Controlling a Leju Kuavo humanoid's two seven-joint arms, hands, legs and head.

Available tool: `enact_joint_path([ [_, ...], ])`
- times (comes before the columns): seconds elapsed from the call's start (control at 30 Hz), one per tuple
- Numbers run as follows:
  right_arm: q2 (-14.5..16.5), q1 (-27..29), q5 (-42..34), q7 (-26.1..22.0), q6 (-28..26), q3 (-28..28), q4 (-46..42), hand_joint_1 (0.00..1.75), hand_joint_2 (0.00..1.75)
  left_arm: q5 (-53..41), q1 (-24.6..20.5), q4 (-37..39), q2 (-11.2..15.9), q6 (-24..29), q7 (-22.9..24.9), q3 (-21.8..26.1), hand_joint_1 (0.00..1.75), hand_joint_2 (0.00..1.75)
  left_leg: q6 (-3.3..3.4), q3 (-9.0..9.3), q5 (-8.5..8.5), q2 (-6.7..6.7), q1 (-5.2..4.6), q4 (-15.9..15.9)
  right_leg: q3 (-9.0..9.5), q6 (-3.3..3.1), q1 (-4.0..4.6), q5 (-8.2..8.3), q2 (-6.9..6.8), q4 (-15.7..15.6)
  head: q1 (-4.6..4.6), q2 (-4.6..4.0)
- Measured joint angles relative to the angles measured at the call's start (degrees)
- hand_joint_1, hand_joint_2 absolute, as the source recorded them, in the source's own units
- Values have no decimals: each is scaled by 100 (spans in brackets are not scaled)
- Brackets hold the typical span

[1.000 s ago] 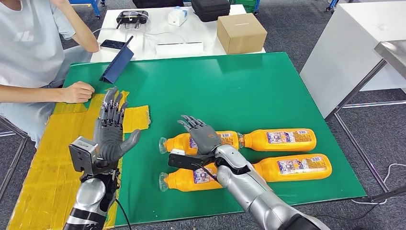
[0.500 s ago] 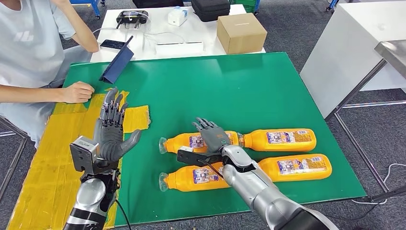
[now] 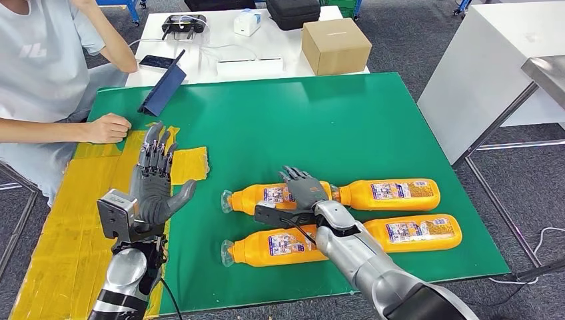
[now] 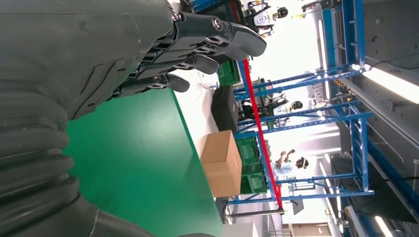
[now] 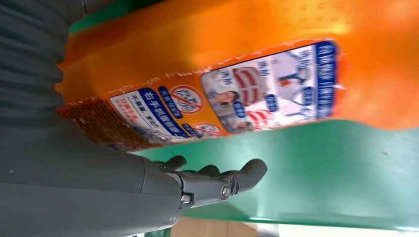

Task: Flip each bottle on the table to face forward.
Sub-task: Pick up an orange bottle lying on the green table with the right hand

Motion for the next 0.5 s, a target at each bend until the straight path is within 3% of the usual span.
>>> enact_joint_path([
  [0.17,-1,-66,55,125,80,-22,102,0,175,0,0,0,-4,1,26,0,0,175,0,1,0,0,0,0,1,0,0,0,0,0,1,0],
  [0.27,3,-134,85,215,227,-28,172,25,175,0,-1,1,-6,1,39,0,0,175,0,2,0,0,0,0,1,0,0,0,0,0,1,0],
  [0.4,20,-238,150,325,474,-27,274,118,175,0,0,2,-8,2,43,0,0,175,0,5,0,0,0,0,4,0,0,0,0,0,1,0],
  [0.43,25,-258,168,348,526,-26,298,135,175,-1,0,3,-9,4,44,0,0,175,1,5,0,0,0,0,4,0,0,0,0,0,0,0],
  [0.5,39,-294,204,396,633,-22,349,144,175,-9,0,9,-15,23,48,0,0,175,2,6,2,-2,0,0,6,0,0,0,0,0,1,0],
])
